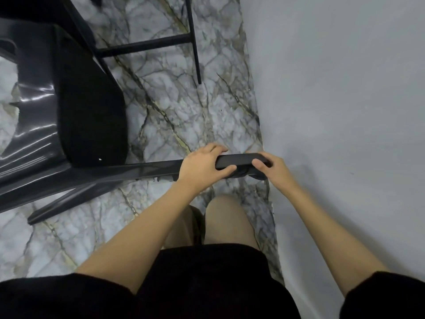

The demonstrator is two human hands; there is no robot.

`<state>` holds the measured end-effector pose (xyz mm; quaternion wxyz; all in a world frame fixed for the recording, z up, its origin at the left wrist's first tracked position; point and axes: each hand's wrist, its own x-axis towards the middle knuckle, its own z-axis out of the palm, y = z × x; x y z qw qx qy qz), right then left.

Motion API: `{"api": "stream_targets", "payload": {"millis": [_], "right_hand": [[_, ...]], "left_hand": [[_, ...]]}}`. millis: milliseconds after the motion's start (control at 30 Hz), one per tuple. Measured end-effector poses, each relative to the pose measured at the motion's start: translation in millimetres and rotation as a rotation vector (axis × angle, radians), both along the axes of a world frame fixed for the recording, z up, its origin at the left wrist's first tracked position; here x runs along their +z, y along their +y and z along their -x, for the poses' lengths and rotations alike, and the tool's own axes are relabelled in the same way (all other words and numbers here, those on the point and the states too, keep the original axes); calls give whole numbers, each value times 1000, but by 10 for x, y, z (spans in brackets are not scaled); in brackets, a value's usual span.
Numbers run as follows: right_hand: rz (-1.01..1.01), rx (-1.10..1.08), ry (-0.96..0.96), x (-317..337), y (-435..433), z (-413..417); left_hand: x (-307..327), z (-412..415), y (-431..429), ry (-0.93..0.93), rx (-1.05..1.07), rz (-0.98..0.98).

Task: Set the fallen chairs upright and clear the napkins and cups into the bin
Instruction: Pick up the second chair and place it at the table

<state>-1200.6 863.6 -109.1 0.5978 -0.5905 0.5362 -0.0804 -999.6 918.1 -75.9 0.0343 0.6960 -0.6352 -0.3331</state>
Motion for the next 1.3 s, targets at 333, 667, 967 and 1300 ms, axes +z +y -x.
{"api": "stream_targets", "payload": {"millis": [333,667,967,1300], "right_hand": [[9,-294,-183,-74,171,-154],[204,-284,-184,1618,468,-499],[432,-279,-43,3748,680,-599],[655,-222,132,5066,1152,-927]], "left_hand": [[54,21,58,29,74,141],[1540,-364,480,199,196,354],[3072,-321,784,496,335,582],[3856,-495,1121,669,419,766]]}}
